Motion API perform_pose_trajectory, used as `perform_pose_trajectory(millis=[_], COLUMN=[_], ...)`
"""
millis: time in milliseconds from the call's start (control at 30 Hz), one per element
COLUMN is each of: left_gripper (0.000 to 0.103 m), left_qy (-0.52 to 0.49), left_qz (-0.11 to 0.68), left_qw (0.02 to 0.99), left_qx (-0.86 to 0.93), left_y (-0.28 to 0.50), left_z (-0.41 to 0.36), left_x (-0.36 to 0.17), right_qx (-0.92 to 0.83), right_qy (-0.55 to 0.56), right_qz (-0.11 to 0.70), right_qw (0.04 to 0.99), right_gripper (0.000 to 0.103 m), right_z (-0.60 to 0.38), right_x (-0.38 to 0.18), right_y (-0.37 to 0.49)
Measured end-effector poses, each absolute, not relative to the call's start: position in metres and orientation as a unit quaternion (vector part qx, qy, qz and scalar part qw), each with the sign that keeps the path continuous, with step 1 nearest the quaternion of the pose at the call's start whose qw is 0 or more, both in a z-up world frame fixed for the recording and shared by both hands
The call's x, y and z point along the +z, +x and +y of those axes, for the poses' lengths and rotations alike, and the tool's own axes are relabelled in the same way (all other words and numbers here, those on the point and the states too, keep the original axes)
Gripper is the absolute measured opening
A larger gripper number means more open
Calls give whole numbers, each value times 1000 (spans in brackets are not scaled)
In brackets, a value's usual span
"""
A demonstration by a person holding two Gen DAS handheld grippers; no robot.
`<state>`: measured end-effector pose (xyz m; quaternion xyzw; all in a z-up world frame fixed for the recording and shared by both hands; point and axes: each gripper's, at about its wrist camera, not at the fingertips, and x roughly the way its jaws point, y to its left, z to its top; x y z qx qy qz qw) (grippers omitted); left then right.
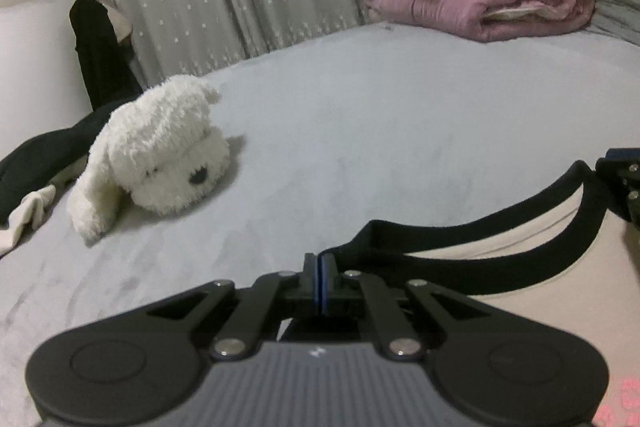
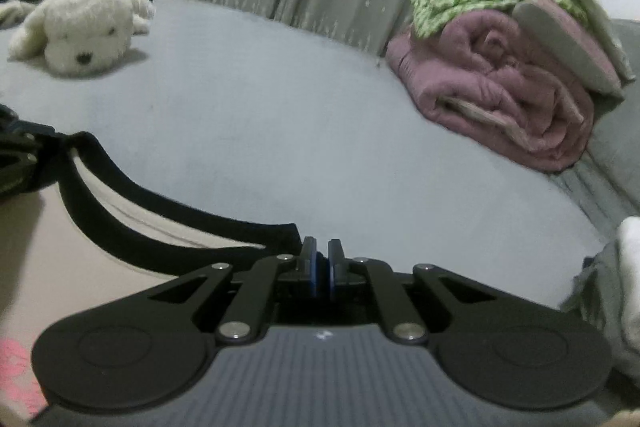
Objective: Fold clothes
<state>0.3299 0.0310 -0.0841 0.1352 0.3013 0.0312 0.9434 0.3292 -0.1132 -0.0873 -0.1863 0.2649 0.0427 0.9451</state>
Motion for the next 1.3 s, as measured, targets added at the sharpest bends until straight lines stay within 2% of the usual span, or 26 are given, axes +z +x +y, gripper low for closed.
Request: perform_pose_trajectory(millis=[133, 200, 233, 267, 333, 367, 433, 767, 1300], left_gripper=[3, 9, 23, 42, 58, 64, 66, 73, 74], left_qy=[140, 148, 151, 149, 137, 128, 107, 78, 1], left_qz=[306, 303, 302, 300, 298, 297, 302, 336, 375], left_qw=[941, 940, 940, 941, 943, 945, 946, 938, 925], left_qx=[33, 40, 44, 48, 52, 50, 52, 39, 64], left_y=[330, 329, 328, 325, 319, 316, 309, 248, 150], left_z=[29, 26, 25, 25, 29, 33, 40, 55, 102], left_x=[-84, -83, -82, -78, -71, -68, -61, -51, -51], right_qx=[36, 31, 29, 28, 29, 31, 38, 65, 50], right_qy=[-184, -184, -184, -184, -183, -182, -180, -161, -66], right_qz=[277, 277, 275, 273, 270, 269, 265, 283, 331], right_qw=[942, 942, 943, 944, 945, 945, 947, 943, 940], right_gripper=[6, 7, 8, 12, 23, 33, 40, 40, 41], right_z=[-112, -110, -109, -108, -107, -107, -106, -110, -157], right_x=[-89, -87, -86, -86, -80, -77, -71, -55, -54], right_y=[329, 327, 326, 325, 319, 316, 306, 255, 166])
